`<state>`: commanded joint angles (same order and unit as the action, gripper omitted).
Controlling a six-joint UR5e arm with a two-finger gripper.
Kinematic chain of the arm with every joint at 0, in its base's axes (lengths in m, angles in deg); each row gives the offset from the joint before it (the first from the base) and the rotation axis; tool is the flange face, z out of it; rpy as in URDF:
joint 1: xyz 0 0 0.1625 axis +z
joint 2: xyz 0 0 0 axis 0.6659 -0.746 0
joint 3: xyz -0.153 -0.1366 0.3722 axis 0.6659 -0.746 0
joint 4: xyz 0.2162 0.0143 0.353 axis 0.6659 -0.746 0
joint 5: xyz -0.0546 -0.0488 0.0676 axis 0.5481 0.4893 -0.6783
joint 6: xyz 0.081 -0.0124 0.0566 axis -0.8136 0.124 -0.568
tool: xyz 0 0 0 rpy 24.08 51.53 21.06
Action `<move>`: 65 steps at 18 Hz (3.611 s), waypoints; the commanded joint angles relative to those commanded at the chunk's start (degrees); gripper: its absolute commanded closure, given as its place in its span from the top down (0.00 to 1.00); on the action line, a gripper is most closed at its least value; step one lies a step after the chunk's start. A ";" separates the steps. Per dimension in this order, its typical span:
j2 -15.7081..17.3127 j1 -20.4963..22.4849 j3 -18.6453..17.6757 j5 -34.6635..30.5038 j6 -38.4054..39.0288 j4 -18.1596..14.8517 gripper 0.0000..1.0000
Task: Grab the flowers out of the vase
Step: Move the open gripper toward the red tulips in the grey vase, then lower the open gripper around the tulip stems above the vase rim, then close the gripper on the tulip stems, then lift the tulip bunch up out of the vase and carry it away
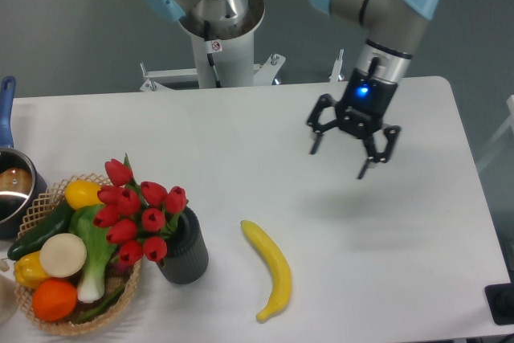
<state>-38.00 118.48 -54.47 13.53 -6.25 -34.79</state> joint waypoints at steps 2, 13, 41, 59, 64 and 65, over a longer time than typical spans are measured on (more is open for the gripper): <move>-0.09 -2.54 0.09 1.32 2.10 0.00 1.00; -4.83 -14.50 1.23 10.55 4.05 0.88 1.00; -10.29 -17.86 8.52 13.19 14.32 3.96 0.00; -5.89 -14.52 17.84 19.24 33.49 3.96 0.00; -5.89 -13.55 21.00 20.57 39.10 3.96 0.00; -5.89 -13.46 21.79 20.66 40.07 3.96 0.00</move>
<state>-43.89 105.02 -32.68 34.19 33.83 -30.84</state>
